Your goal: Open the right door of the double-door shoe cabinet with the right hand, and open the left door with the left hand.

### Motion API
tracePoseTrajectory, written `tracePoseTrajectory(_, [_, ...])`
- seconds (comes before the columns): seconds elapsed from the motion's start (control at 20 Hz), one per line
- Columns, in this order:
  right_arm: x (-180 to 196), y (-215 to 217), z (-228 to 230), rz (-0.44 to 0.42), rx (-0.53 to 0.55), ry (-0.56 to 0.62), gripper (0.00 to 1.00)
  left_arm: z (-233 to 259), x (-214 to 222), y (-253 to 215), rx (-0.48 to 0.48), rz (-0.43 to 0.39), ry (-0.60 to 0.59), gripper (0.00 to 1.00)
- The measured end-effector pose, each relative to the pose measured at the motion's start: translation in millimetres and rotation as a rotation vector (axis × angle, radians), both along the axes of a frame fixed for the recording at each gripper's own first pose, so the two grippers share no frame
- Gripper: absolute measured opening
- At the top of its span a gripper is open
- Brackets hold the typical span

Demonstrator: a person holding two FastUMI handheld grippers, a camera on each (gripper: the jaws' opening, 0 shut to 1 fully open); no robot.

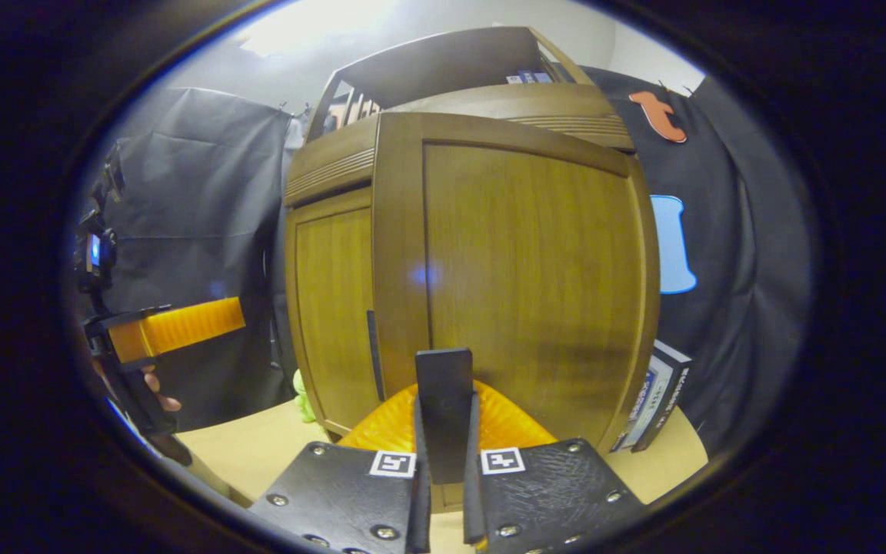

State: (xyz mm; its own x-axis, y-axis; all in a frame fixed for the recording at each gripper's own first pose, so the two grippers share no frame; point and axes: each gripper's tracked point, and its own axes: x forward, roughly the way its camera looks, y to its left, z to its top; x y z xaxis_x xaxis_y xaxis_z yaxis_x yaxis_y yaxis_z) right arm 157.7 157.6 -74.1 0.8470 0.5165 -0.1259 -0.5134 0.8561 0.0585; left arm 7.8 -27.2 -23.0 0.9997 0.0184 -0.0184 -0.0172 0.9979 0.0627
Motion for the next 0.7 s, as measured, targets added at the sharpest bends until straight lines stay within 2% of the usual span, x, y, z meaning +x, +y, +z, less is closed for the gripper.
tracePoseTrajectory(0.2, [-14.7,-25.1,4.4,-0.001,0.006,0.001,0.17,-13.2,5.2,-21.7,0.016,-0.014,0.032,0.94])
tracePoseTrajectory(0.55, [-32.6,-67.4,5.2,-0.025,0.001,-0.005,0.16,-26.8,12.9,-26.3,0.014,0.017,0.051,0.94])
tracePoseTrajectory(0.6, [-33.7,-72.5,6.4,-0.033,-0.001,-0.009,0.21,-25.9,13.1,-27.9,0.018,0.016,0.048,0.94])
tracePoseTrajectory(0.65, [-35.0,-78.1,5.9,-0.04,-0.003,-0.009,0.16,-25.9,13.1,-29.4,0.023,0.015,0.044,0.94])
tracePoseTrajectory(0.7, [-36.6,-83.8,5.8,-0.048,-0.005,-0.013,0.16,-24.5,12.9,-29.7,0.026,0.017,0.04,0.94])
